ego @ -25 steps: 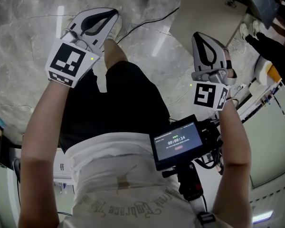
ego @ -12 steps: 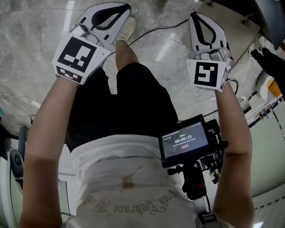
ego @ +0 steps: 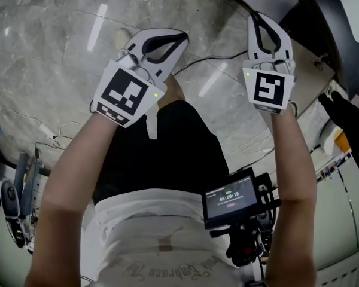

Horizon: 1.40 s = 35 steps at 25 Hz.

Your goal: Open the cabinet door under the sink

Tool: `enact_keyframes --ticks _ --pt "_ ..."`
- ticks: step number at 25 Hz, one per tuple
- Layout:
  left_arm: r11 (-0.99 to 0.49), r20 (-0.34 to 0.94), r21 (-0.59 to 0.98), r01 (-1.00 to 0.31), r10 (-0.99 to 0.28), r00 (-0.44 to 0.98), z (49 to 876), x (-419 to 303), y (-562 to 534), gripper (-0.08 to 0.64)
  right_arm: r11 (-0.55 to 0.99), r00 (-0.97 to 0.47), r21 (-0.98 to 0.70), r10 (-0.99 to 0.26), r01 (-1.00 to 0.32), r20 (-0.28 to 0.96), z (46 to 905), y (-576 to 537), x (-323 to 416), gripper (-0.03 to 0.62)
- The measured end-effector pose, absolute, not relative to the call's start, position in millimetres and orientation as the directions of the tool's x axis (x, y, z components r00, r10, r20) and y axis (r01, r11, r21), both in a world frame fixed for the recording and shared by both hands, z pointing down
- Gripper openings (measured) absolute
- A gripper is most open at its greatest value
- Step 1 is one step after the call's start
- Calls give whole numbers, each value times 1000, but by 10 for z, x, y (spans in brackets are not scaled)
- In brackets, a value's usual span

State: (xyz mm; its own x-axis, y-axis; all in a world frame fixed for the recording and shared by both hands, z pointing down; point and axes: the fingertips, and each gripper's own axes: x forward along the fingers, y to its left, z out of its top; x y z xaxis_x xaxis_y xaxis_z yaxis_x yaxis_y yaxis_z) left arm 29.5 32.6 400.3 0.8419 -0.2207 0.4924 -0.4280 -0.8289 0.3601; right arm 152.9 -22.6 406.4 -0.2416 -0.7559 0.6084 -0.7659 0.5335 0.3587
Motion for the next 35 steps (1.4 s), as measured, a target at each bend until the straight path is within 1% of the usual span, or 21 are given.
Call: enact_keyframes --ticks 4,6,11,14,19,20,21,23,28,33,35 --pt "-817 478 373 -441 -238 845 3999 276 282 11 496 -202 320 -742 -807 640 4249 -335 1680 25" --pt "-811 478 373 -450 -248 843 3999 192 248 11 452 -177 285 -740 -845 648 4369 -395 1711 25" --pt "-801 486 381 -461 -251 837 4019 79 270 11 226 -86 132 -750 -965 656 4551 -514 1985 25" --pt "-797 495 385 -466 -248 833 4067 65 307 11 140 -51 88 -764 -986 644 4545 -565 2169 26" --pt "-798 504 377 -470 -250 827 4097 81 294 11 67 -32 36 -805 -997 592 4414 -659 2384 31" --pt "-797 503 376 -473 -253 826 4090 92 285 11 57 -37 17 -813 -998 581 4393 -677 2407 48" --pt "-796 503 376 -475 -255 826 4083 108 281 11 54 -45 -1 -820 -999 570 4375 -694 2421 84" --pt "-794 504 379 -475 -253 826 4077 146 298 11 51 -60 -32 -833 -998 550 4350 -733 2439 129" --pt "-797 512 387 -463 -231 827 4120 231 409 11 19 -62 -91 -864 -996 500 4343 -908 2498 160" --pt "-793 519 391 -468 -231 823 4168 293 456 11 38 -97 -133 -874 -990 477 4400 -1054 2440 161" --pt "-788 516 390 -475 -240 822 4165 312 431 11 52 -110 -134 -876 -990 470 4401 -1098 2422 174"
